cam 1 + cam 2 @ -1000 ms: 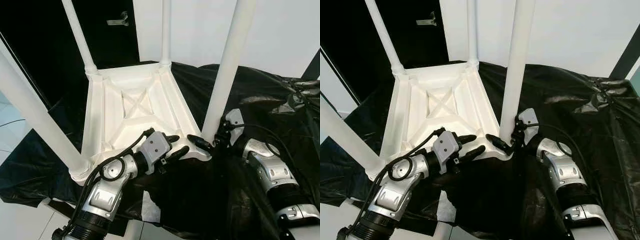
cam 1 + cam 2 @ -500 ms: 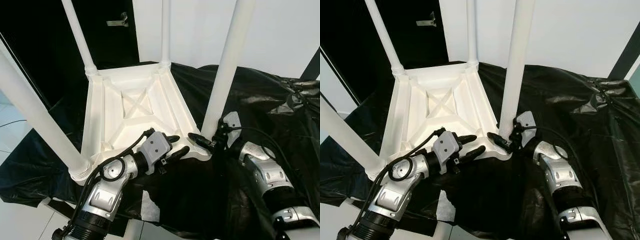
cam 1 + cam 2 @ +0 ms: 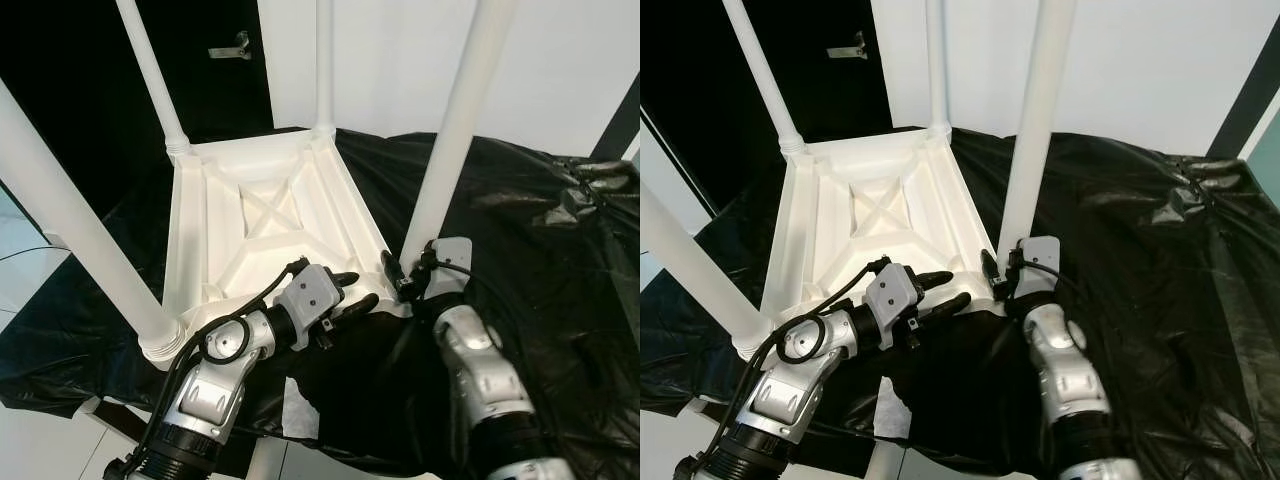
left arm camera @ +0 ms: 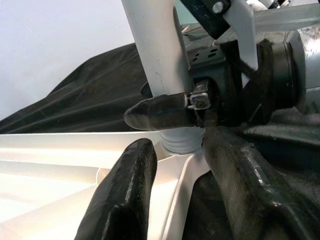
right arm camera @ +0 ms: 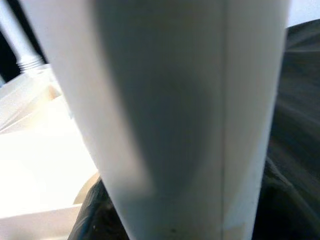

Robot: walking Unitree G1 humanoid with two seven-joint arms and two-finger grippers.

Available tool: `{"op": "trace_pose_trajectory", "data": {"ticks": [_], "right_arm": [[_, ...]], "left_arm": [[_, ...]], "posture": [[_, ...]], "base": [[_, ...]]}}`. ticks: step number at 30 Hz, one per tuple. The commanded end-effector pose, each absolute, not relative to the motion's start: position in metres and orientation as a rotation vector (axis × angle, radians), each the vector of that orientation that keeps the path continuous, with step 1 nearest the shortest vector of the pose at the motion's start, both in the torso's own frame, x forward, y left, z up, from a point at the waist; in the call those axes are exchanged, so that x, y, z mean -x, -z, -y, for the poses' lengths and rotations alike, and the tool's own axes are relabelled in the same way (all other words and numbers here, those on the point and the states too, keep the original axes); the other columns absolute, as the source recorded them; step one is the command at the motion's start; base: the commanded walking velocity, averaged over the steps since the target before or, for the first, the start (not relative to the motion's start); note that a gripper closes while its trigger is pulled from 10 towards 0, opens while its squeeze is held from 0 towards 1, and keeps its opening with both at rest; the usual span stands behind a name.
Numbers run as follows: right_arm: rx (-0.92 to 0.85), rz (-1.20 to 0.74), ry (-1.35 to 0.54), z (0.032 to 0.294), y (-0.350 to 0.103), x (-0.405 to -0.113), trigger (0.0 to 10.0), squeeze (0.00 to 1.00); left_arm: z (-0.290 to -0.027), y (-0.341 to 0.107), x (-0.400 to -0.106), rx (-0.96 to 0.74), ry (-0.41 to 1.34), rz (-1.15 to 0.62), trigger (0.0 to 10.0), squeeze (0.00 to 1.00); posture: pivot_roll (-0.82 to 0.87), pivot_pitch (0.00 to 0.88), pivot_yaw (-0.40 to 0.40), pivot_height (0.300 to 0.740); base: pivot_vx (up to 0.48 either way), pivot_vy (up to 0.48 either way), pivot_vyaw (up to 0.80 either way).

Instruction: Building children table

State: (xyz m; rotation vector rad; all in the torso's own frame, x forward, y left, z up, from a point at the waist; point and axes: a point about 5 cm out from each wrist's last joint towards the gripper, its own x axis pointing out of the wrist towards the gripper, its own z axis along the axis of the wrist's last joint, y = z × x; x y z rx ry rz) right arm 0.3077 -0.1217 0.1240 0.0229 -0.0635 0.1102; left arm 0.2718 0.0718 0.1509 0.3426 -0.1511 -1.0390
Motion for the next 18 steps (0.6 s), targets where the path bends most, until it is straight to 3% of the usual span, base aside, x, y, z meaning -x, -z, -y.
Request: {"op": "trace_pose_trajectory", "data": {"ticks": [1,10,11,16,17,18], "right_arm": [[-0.025,-0.004,-0.046,0.118,-0.113,-0.303,0.0,0.0],[-0.024,0.007,-0.026,0.116,-0.117,-0.3,0.0,0.0],[-0.024,0.016,-0.025,0.115,-0.118,-0.299,10.0,0.0],[-0.016,0.044,-0.033,0.115,-0.124,-0.298,10.0,0.0],[-0.014,0.054,-0.048,0.116,-0.126,-0.298,10.0,1.0],[-0.014,0.054,-0.048,0.116,-0.126,-0.298,10.0,1.0]], "left_arm": [[-0.072,-0.15,-0.272,-0.333,1.021,0.148,10.0,0.0],[-0.07,-0.149,-0.271,-0.333,1.03,0.147,10.0,0.0],[-0.07,-0.15,-0.271,-0.333,1.03,0.147,10.0,0.0],[-0.07,-0.15,-0.271,-0.335,1.03,0.148,10.0,0.0],[-0.07,-0.151,-0.271,-0.335,1.029,0.148,10.0,0.0],[-0.07,-0.151,-0.271,-0.335,1.029,0.148,10.0,0.0]], "posture": [[-0.04,0.0,0.021,0.74],[-0.04,0.0,0.025,0.74],[-0.04,0.0,0.025,0.74],[-0.04,0.0,0.027,0.74],[-0.04,0.0,0.023,0.74],[-0.04,0.0,0.023,0.74]], "base": [[0.0,0.0,0.0],[0.0,0.0,0.0],[0.0,0.0,0.0],[0.0,0.0,0.0],[0.0,0.0,0.0],[0.0,0.0,0.0]]}}
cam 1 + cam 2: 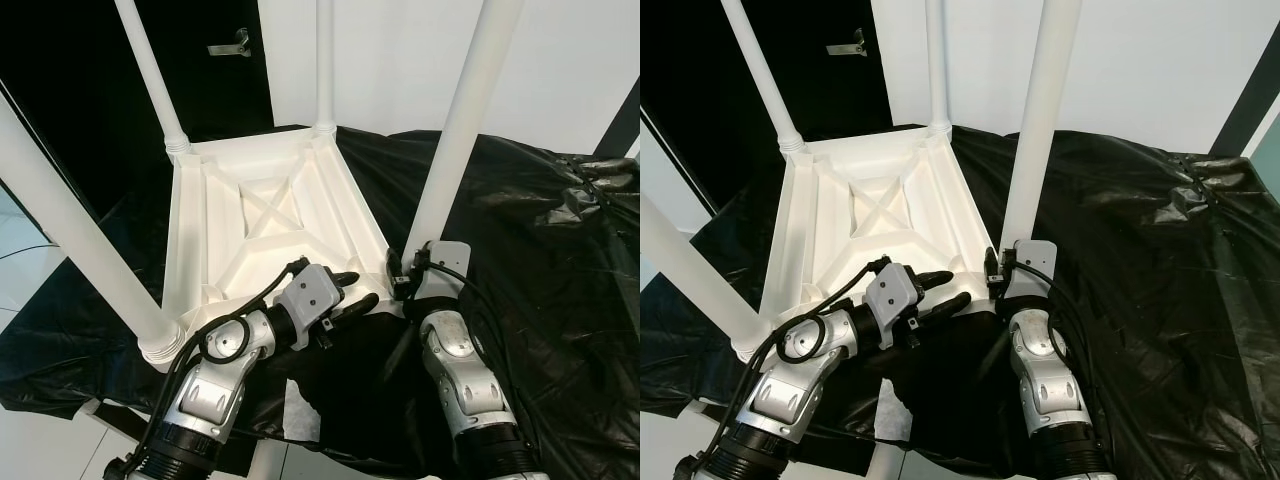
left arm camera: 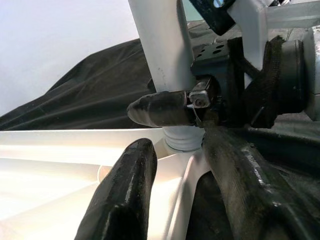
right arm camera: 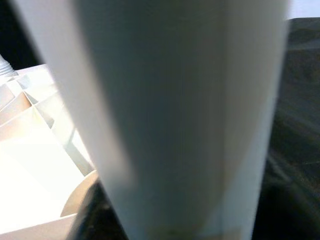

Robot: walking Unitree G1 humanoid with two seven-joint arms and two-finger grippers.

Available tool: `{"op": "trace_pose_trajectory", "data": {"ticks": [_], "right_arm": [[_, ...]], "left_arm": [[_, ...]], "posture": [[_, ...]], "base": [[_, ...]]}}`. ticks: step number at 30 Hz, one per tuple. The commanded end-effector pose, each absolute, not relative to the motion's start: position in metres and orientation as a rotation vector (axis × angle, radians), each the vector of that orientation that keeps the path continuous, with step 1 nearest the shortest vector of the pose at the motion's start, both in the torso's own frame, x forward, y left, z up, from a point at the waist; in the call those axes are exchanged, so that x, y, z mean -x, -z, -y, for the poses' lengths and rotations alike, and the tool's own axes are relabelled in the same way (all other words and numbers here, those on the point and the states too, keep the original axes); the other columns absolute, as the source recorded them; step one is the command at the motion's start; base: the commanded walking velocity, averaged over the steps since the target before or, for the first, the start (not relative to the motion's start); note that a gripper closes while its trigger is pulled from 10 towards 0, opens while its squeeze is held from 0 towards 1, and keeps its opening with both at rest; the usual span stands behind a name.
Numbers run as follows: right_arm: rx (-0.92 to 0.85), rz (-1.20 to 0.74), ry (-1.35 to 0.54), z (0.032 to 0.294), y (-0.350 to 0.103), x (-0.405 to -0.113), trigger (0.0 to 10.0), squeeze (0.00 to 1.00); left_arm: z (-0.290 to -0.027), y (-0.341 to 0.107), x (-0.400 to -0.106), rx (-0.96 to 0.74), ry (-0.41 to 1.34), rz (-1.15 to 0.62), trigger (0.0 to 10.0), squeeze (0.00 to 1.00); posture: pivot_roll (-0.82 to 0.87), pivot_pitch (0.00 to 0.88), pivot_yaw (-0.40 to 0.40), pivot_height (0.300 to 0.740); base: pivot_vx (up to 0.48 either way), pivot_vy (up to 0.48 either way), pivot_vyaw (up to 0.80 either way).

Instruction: Building children table

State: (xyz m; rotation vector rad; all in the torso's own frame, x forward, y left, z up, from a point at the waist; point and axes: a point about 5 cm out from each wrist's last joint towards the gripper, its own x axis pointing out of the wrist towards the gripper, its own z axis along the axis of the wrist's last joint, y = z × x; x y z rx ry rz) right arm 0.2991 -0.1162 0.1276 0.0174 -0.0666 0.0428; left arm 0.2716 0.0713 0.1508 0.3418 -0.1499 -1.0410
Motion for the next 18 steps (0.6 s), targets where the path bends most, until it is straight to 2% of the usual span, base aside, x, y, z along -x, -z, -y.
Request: {"op": "trace_pose_trajectory", "data": {"ticks": [1,3,11,12,13,14,18], "right_arm": [[-0.014,0.06,-0.059,0.117,-0.127,-0.297,10.0,1.0],[-0.005,0.082,-0.154,0.123,-0.13,-0.292,10.0,1.0],[0.024,0.088,-0.311,0.14,-0.134,-0.287,10.0,1.0],[0.043,0.091,-0.354,0.142,-0.134,-0.286,10.0,0.7],[0.054,0.09,-0.411,0.144,-0.135,-0.285,10.0,0.0],[0.089,0.094,-0.494,0.146,-0.138,-0.285,10.0,0.0],[0.105,0.092,-0.568,0.149,-0.14,-0.288,10.0,0.0]], "left_arm": [[-0.07,-0.151,-0.271,-0.335,1.029,0.148,10.0,0.0],[-0.071,-0.152,-0.271,-0.338,1.024,0.151,10.0,0.0],[-0.072,-0.152,-0.271,-0.338,1.021,0.151,10.0,0.0],[-0.072,-0.152,-0.271,-0.338,1.021,0.151,10.0,0.0],[-0.072,-0.152,-0.271,-0.338,1.023,0.151,10.0,0.0],[-0.071,-0.152,-0.271,-0.338,1.025,0.152,10.0,0.0],[-0.071,-0.153,-0.272,-0.34,1.027,0.153,10.0,0.0]], "posture": [[-0.04,0.0,0.023,0.74],[-0.04,0.0,0.02,0.74],[-0.04,0.0,0.017,0.74],[-0.04,0.0,0.019,0.74],[-0.04,0.0,0.019,0.74],[-0.04,0.0,0.019,0.74],[-0.04,0.0,0.019,0.74]], "base": [[0.0,0.0,0.0],[0.0,0.0,0.0],[0.0,0.0,0.0],[0.0,0.0,0.0],[0.0,0.0,0.0],[0.0,0.0,0.0],[0.0,0.0,0.0]]}}
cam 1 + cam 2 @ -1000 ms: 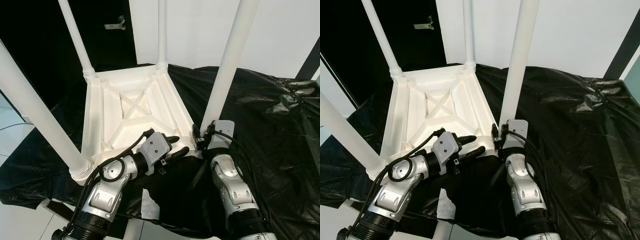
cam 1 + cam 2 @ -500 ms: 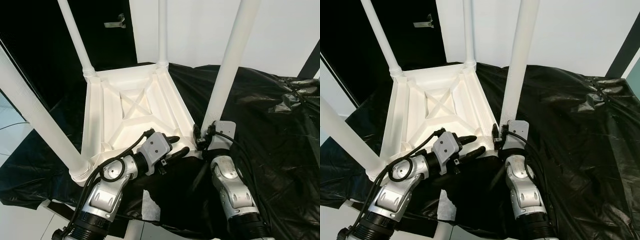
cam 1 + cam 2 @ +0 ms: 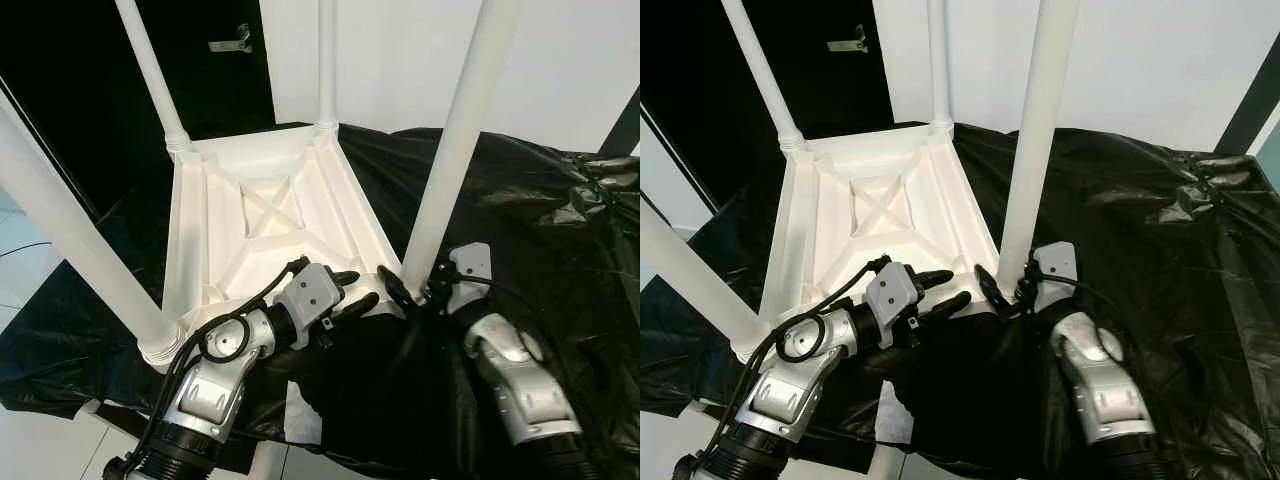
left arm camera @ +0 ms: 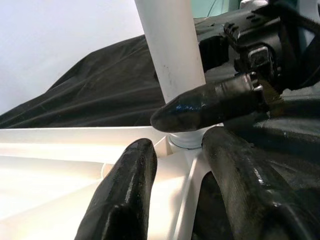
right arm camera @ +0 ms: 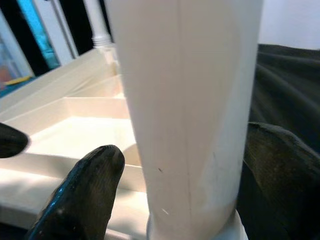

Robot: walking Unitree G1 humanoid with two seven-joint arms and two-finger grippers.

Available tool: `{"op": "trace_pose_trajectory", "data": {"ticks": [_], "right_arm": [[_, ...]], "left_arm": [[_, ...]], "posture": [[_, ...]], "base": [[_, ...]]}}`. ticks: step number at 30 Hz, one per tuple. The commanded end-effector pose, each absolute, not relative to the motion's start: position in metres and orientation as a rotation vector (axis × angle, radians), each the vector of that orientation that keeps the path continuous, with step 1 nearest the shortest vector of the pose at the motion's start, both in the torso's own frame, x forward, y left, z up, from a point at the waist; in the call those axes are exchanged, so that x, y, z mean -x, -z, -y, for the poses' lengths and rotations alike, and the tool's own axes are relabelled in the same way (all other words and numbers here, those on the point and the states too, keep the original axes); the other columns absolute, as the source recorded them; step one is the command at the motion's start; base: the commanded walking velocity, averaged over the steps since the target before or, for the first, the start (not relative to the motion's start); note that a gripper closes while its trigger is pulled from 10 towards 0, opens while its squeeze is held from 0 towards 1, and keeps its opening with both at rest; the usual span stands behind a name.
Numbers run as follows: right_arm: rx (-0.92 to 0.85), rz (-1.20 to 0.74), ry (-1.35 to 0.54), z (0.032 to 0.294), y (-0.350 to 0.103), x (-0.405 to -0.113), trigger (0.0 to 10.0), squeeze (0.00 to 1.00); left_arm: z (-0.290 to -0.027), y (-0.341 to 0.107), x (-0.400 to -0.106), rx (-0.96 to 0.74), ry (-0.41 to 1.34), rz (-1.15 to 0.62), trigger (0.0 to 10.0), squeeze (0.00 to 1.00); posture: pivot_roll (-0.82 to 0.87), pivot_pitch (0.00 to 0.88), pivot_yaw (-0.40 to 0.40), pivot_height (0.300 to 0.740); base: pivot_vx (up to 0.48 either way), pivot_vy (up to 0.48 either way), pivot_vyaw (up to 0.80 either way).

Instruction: Building children table

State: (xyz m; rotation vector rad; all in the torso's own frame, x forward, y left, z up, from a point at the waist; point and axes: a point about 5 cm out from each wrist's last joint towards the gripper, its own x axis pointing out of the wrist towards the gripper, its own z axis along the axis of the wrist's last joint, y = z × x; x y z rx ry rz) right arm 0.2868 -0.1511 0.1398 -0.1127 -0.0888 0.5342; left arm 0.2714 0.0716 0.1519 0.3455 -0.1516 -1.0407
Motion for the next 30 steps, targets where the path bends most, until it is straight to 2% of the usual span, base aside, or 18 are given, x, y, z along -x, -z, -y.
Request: {"op": "trace_pose_trajectory", "data": {"ticks": [1,6,14,15,23,30], "right_arm": [[0.111,0.088,-0.598,0.15,-0.141,-0.289,10.0,0.0],[0.176,0.054,-0.687,0.157,-0.141,-0.306,10.0,0.0],[0.197,0.035,-0.742,0.157,-0.142,-0.314,10.0,0.0],[0.195,0.03,-0.764,0.156,-0.142,-0.315,0.0,0.0],[0.181,0.01,-0.809,0.156,-0.135,-0.314,0.0,0.0],[0.184,-0.016,-0.716,0.16,-0.127,-0.314,0.0,0.0]], "left_arm": [[-0.071,-0.153,-0.272,-0.341,1.027,0.154,10.0,0.0],[-0.072,-0.153,-0.273,-0.346,1.027,0.156,10.0,0.0],[-0.073,-0.153,-0.273,-0.347,1.028,0.159,10.0,0.0],[-0.073,-0.153,-0.273,-0.348,1.028,0.159,10.0,0.0],[-0.073,-0.15,-0.272,-0.346,1.019,0.153,10.0,0.0],[-0.071,-0.149,-0.271,-0.343,1.018,0.153,10.0,0.0]], "posture": [[-0.04,0.0,0.019,0.74],[-0.04,0.0,0.022,0.74],[-0.03,0.0,0.018,0.74],[-0.03,0.0,0.016,0.74],[-0.02,0.0,0.004,0.74],[-0.03,0.0,0.003,0.74]], "base": [[0.0,0.0,0.0],[0.0,0.0,0.0],[0.0,0.0,0.0],[0.0,0.0,0.0],[0.0,0.0,0.0],[0.0,0.0,0.0]]}}
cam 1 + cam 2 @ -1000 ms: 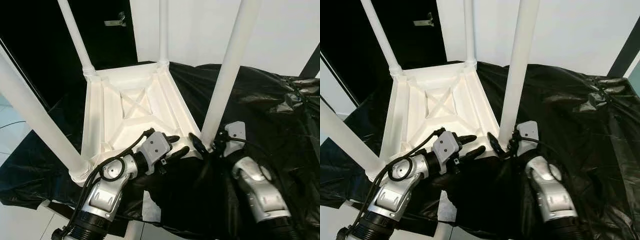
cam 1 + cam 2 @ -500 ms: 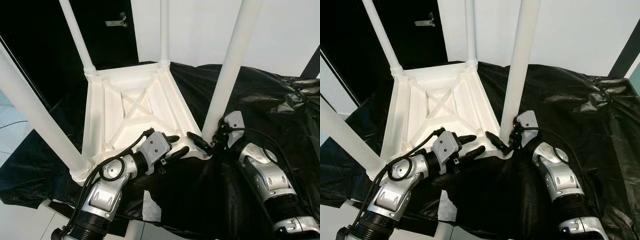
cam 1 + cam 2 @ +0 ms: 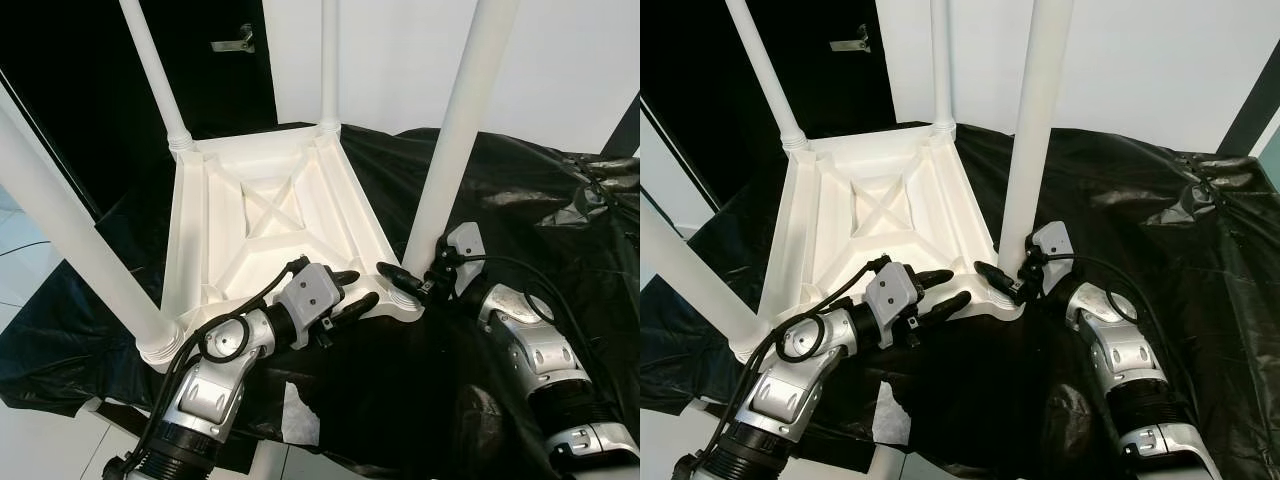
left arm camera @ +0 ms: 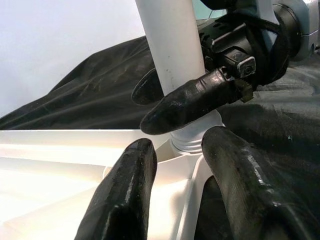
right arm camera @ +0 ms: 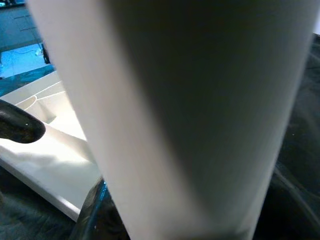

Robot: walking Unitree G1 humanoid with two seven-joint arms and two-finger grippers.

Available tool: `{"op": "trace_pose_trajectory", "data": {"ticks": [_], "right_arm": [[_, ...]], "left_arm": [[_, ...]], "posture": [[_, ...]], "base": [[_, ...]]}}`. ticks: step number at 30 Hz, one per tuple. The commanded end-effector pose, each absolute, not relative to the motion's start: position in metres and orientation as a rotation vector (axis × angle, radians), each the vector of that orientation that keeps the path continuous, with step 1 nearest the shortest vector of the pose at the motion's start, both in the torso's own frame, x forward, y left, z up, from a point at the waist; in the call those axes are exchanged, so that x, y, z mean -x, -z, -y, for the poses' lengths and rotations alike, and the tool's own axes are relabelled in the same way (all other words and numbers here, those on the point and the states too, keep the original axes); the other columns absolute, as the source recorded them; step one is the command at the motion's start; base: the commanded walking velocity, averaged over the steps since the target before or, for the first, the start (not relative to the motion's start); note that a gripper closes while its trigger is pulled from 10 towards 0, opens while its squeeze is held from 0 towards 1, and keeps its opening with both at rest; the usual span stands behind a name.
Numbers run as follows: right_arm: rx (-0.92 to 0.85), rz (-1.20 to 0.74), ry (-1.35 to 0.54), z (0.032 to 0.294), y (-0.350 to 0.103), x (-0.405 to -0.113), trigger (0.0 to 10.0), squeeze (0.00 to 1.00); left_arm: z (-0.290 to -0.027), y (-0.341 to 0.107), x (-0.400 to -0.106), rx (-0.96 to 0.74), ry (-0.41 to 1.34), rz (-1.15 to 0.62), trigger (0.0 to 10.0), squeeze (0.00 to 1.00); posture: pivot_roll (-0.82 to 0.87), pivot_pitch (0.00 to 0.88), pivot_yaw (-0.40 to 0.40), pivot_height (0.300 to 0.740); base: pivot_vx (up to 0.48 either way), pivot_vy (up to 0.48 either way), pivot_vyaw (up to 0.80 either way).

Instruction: Building children table

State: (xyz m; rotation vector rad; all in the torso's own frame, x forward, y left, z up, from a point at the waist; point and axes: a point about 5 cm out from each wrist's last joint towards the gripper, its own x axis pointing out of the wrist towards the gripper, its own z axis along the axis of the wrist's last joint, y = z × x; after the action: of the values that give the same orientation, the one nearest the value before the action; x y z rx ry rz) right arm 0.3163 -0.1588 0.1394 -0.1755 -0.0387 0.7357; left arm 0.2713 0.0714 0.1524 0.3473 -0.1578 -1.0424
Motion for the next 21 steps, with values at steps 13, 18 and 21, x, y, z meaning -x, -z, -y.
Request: {"op": "trace_pose_trajectory", "data": {"ticks": [13,18,21], "right_arm": [[0.096,-0.034,-0.318,0.155,-0.113,-0.305,10.0,0.0],[0.07,-0.025,-0.125,0.152,-0.111,-0.303,10.0,0.0],[0.052,-0.02,-0.001,0.149,-0.111,-0.301,10.0,0.0]], "left_arm": [[-0.073,-0.148,-0.271,-0.338,1.017,0.148,10.0,0.0],[-0.074,-0.148,-0.271,-0.339,1.017,0.151,10.0,0.0],[-0.073,-0.149,-0.271,-0.337,1.019,0.151,10.0,0.0]], "posture": [[-0.03,0.0,0.008,0.74],[-0.04,0.0,0.01,0.74],[-0.04,0.0,0.008,0.74]], "base": [[0.0,0.0,0.0],[0.0,0.0,0.0],[0.0,0.0,0.0]]}}
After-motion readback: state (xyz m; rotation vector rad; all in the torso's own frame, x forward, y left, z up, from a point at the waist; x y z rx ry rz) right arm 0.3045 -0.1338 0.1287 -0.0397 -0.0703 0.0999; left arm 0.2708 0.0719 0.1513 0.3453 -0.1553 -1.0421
